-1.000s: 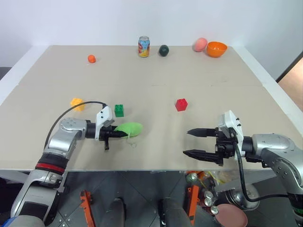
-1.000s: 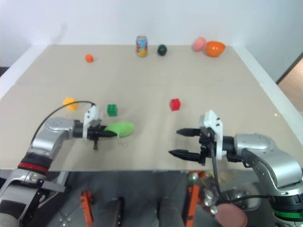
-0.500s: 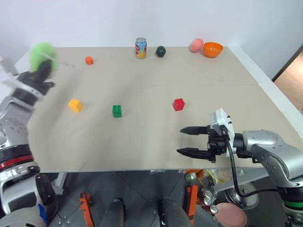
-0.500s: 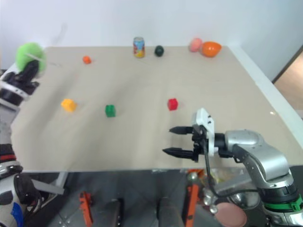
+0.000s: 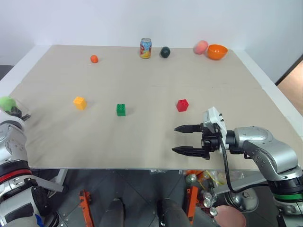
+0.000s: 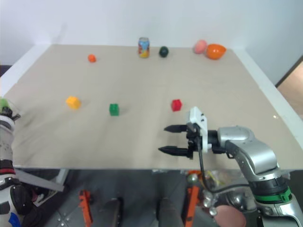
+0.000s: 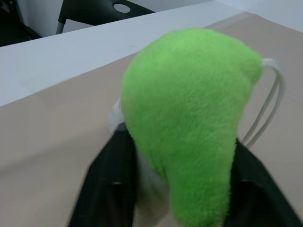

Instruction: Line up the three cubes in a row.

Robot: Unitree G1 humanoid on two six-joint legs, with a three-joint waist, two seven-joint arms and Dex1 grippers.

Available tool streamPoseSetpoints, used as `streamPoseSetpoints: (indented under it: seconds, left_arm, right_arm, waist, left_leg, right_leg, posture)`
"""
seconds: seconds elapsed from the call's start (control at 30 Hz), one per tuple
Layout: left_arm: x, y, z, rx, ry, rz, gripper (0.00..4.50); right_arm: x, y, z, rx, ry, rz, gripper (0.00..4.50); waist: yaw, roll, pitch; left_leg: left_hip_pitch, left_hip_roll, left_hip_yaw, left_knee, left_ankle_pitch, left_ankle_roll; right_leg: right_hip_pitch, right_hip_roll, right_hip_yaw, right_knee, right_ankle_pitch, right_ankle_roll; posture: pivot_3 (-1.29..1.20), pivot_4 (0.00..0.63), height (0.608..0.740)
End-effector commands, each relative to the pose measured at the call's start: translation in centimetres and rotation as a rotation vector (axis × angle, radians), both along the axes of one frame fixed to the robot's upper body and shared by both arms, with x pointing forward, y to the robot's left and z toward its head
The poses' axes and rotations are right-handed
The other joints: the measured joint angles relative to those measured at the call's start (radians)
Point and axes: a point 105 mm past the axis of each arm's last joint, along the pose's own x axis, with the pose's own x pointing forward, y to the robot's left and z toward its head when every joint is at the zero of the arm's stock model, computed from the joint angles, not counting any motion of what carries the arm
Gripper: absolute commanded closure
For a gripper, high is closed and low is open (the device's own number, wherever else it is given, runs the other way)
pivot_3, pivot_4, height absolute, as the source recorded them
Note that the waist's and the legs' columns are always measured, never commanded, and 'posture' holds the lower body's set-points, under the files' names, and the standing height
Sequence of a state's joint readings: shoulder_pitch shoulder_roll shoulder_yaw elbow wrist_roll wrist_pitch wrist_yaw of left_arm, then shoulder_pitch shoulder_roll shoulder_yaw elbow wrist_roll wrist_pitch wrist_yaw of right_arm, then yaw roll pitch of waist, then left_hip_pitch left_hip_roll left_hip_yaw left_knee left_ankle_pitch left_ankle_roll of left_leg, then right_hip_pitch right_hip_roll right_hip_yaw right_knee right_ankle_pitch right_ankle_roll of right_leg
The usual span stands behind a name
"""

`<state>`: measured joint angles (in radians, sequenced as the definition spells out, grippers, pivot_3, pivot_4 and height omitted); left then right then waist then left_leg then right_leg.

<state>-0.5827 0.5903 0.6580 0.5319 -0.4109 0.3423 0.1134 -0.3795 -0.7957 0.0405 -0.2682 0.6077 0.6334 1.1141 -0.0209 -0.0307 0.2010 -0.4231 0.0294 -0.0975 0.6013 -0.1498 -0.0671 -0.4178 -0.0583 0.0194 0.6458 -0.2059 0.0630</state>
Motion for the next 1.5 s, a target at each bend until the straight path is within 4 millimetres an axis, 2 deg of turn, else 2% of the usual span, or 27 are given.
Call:
streamPoseSetpoints:
  seconds: [0.03, 0.13, 0.37, 0.43, 0.47, 0.53, 0.63, 0.77, 0.87, 0.97, 1.07, 1.17, 1.27, 1.5]
  left_arm:
    - [-0.3, 0.5, 3.4, 0.032, -0.139, 0.037, 1.12]
    - [-0.2, 0.1, 4.0, 0.030, -0.185, 0.043, 0.09]
    - [1.3, -3.0, 6.2, 0.035, -0.325, -0.099, 0.01]
    - [1.9, -4.8, 7.4, 0.028, -0.406, -0.188, 0.01]
    - [2.2, -6.0, 8.1, 0.043, -0.440, -0.245, 0.01]
    - [2.7, -9.7, 9.8, 0.128, -0.501, -0.427, 0.01]
    - [2.3, -16.8, 10.6, 0.270, -0.549, -0.774, 0.01]
    - [-0.2, -24.7, 9.0, 0.439, -0.529, -1.215, 0.01]
    - [-2.4, -27.9, 6.6, 0.498, -0.482, -1.473, 0.01]
    - [-4.2, -29.5, 4.7, 0.516, -0.432, -1.674, 0.01]
    - [-5.2, -30.1, 3.3, 0.556, -0.374, -1.786, 0.01]
    - [-5.2, -29.9, 2.0, 0.615, -0.320, -1.826, 0.01]
    - [-5.2, -29.7, 1.6, 0.644, -0.310, -1.838, 0.01]
    - [-5.7, -29.6, 1.0, 0.672, -0.304, -1.861, 0.01]
  right_arm:
    - [-0.1, 0.1, 0.7, 0.006, -0.036, 0.015, 0.16]
    - [-0.2, 0.1, 0.7, 0.008, -0.034, 0.011, 0.16]
    - [-0.3, 0.0, 0.7, 0.013, -0.033, 0.004, 0.16]
    - [-0.3, -0.1, 0.7, 0.013, -0.033, 0.002, 0.16]
    - [-0.4, -0.1, 0.8, 0.013, -0.032, 0.001, 0.16]
    - [-0.3, -0.2, 0.8, 0.010, -0.034, -0.009, 0.16]
    - [0.6, -0.8, 0.9, 0.012, -0.062, -0.070, 0.16]
    - [3.4, -2.3, 0.3, -0.021, -0.117, -0.255, 0.16]
    - [5.0, -2.8, -0.2, -0.054, -0.155, -0.366, 0.16]
    - [7.0, -2.9, -0.4, -0.060, -0.189, -0.509, 0.16]
    - [8.1, -2.4, -0.5, -0.035, -0.184, -0.596, 0.16]
    - [8.9, -1.5, -1.0, -0.018, -0.152, -0.649, 0.16]
    - [9.7, -1.5, -1.3, -0.037, -0.143, -0.696, 0.16]
    - [12.2, -3.8, -0.5, -0.064, -0.172, -0.854, 0.16]
  waist:
    - [0.000, 0.000, 0.000]
    - [0.000, 0.000, 0.000]
    - [0.000, 0.000, 0.000]
    - [0.000, 0.000, 0.000]
    - [0.000, 0.000, 0.000]
    - [0.000, 0.000, 0.000]
    - [0.000, 0.000, 0.000]
    - [-0.003, 0.000, 0.000]
    - [-0.009, 0.000, 0.000]
    - [-0.015, 0.000, 0.000]
    - [-0.017, 0.001, 0.001]
    - [-0.017, 0.001, 0.001]
    - [-0.017, 0.002, 0.001]
    - [-0.023, 0.002, 0.001]
  left_leg:
    - [0.000, 0.000, 0.000, 0.000, 0.000, 0.000]
    - [0.000, 0.000, 0.000, 0.000, 0.000, 0.000]
    - [0.000, 0.000, 0.001, 0.000, 0.000, -0.001]
    - [0.000, 0.000, 0.001, 0.000, 0.001, -0.001]
    - [0.000, 0.000, 0.001, 0.000, 0.001, -0.001]
    - [0.000, 0.000, 0.001, 0.000, 0.001, -0.002]
    - [-0.001, 0.000, 0.001, 0.000, 0.001, -0.002]
    - [0.000, 0.000, 0.003, 0.000, 0.001, -0.002]
    - [0.000, 0.000, 0.004, 0.000, 0.001, -0.002]
    - [0.000, 0.002, 0.005, -0.001, 0.001, -0.001]
    - [-0.001, 0.002, 0.005, -0.001, 0.001, -0.001]
    - [-0.001, 0.002, 0.005, -0.001, 0.002, -0.001]
    - [-0.002, 0.002, 0.005, -0.001, 0.002, -0.001]
    - [-0.002, 0.002, 0.006, -0.001, 0.001, 0.000]
  right_leg:
    - [0.000, 0.000, 0.000, 0.000, 0.000, 0.000]
    - [0.000, 0.000, 0.000, 0.000, 0.000, 0.000]
    - [0.000, 0.000, 0.000, 0.000, 0.000, 0.000]
    - [0.000, 0.000, 0.000, 0.000, 0.001, 0.000]
    - [0.000, 0.000, 0.000, 0.000, 0.001, 0.000]
    - [0.000, 0.000, 0.000, 0.000, 0.001, 0.000]
    - [0.000, 0.000, 0.000, 0.000, 0.001, 0.000]
    - [0.000, 0.000, 0.002, -0.001, 0.000, 0.000]
    - [-0.001, 0.000, 0.003, 0.000, 0.001, 0.000]
    - [-0.003, 0.002, 0.004, 0.000, 0.001, -0.002]
    - [-0.003, 0.002, 0.004, 0.000, 0.002, -0.002]
    - [-0.004, 0.002, 0.004, 0.000, 0.002, -0.002]
    - [-0.004, 0.002, 0.005, 0.000, 0.001, -0.002]
    - [-0.005, 0.002, 0.005, 0.000, 0.001, -0.002]
  posture:
    - [0.00, 0.150, 0.740]
    - [0.00, 0.150, 0.740]
    - [0.00, 0.150, 0.740]
    - [0.00, 0.150, 0.740]
    - [0.00, 0.150, 0.740]
    - [0.00, 0.150, 0.740]
    - [0.00, 0.150, 0.740]
    - [0.00, 0.150, 0.740]
    - [0.00, 0.150, 0.740]
    - [0.00, 0.150, 0.740]
    - [0.00, 0.150, 0.740]
    - [0.00, 0.150, 0.740]
    - [0.00, 0.150, 0.740]
    - [0.00, 0.150, 0.740]
